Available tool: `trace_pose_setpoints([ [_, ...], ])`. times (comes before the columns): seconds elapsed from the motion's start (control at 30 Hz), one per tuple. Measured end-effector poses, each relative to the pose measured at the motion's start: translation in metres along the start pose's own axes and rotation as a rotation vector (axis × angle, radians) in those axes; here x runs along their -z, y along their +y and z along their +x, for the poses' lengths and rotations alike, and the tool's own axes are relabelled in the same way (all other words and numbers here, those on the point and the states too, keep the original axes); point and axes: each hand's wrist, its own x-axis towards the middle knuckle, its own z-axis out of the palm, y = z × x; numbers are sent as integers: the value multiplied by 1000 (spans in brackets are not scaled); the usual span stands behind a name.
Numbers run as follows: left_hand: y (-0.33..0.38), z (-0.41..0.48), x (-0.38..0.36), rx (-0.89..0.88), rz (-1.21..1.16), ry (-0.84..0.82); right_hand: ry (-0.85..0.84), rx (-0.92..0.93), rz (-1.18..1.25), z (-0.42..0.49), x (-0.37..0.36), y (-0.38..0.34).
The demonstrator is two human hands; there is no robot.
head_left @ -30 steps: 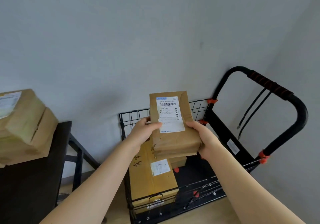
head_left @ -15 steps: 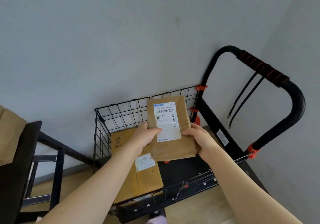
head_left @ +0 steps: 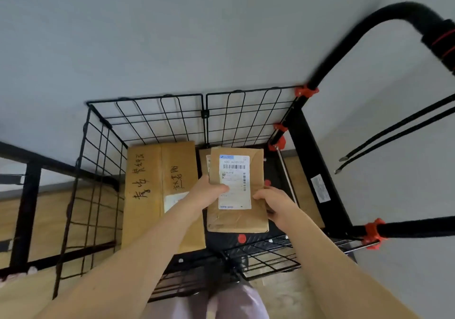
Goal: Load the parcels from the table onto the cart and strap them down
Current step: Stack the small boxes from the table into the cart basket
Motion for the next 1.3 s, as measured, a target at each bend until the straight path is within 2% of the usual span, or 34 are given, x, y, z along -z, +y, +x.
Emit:
trace_pose_setpoints([
  [0.17,-43,49,-18,214,-66,36,-82,-165,-151,75,-2,28],
  [0.37,-92,105,-41,363,-44,80,-179,-315,-322,135,-6,64],
  [0.57,-148,160,-57,454,-34,62,-204,-376,-438,178,-10,87],
  [0.77,-181,192,-65,588,-23,147,-238,-404,-540,208,-27,104],
  [0.97,-191,205,-70,640,-7,158,-281,-385,-594,220,-43,118],
  [1.2,-229,228,-68,617,-41,124,-259,-345,-664,223,-46,118],
  [1.3,-210,220,-68,609,-49,95,-276,-327,-684,221,-46,112],
])
